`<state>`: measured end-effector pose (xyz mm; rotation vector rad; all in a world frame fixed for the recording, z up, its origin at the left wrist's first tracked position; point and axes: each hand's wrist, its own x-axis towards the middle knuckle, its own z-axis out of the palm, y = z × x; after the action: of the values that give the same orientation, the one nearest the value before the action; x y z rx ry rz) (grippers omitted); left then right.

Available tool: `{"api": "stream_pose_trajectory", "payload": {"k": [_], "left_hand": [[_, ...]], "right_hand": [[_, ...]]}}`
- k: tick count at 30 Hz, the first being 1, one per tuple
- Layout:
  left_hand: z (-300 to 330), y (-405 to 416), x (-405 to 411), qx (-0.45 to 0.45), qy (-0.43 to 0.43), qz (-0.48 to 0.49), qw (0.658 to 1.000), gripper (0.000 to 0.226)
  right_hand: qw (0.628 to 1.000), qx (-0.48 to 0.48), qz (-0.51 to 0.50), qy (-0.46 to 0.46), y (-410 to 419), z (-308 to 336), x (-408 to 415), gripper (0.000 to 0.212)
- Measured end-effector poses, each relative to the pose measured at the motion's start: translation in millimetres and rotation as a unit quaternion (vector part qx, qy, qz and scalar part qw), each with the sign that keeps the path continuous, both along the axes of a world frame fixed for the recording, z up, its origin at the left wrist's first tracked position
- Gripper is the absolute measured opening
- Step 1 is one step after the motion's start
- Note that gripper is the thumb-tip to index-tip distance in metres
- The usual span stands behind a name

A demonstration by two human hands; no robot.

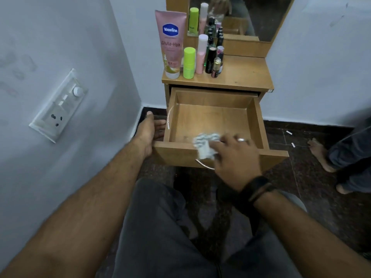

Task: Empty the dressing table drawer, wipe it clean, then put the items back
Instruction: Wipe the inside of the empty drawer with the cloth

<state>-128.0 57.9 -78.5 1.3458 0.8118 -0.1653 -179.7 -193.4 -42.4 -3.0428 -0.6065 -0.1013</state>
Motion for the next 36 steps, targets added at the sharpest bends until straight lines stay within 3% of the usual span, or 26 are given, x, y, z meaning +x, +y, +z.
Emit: {"api": "stream_pose_trajectory", "payload": {"k": [4,12,15,17,20,24,28,31,36], "left_hand": [[-3,-1,-1,-0.019,-0.01,0.017,1.0,0.068],[-2,0,0,-0.048,-0.021,0.036,0.998,0.062],[-8,10,-2,0.102,-0.028,-0.021,0.994,0.064],[-15,11,-11,0.208,-0.021,-0.111,0.972,0.069],[-19,7,-16,0.258,-0.001,-0.137,0.956,0.072],[-17,5,-15,0.332,-0.019,-0.115,0.936,0.068],[-22,5,-15,0.334,-0.007,-0.13,0.933,0.073],[-23,5,-14,0.339,-0.005,-0.147,0.929,0.075],[-23,5,-15,0.358,0.006,-0.158,0.92,0.075]], "right_hand": [[0.998,-0.012,-0.052,-0.011,-15,-2,-2,0.035],[0.99,0.059,0.124,0.022,103,2,-1,0.04],[0.974,0.108,0.167,0.109,106,1,32,0.036],[0.968,0.151,0.116,0.165,96,1,68,0.034],[0.986,0.141,0.02,0.09,83,-4,113,0.036],[0.957,0.105,0.216,0.165,96,-13,108,0.03],[0.937,0.076,0.289,0.18,97,-21,116,0.031],[0.952,0.078,0.258,0.144,103,-25,134,0.032],[0.979,0.106,0.104,0.14,144,-28,182,0.04]]}}
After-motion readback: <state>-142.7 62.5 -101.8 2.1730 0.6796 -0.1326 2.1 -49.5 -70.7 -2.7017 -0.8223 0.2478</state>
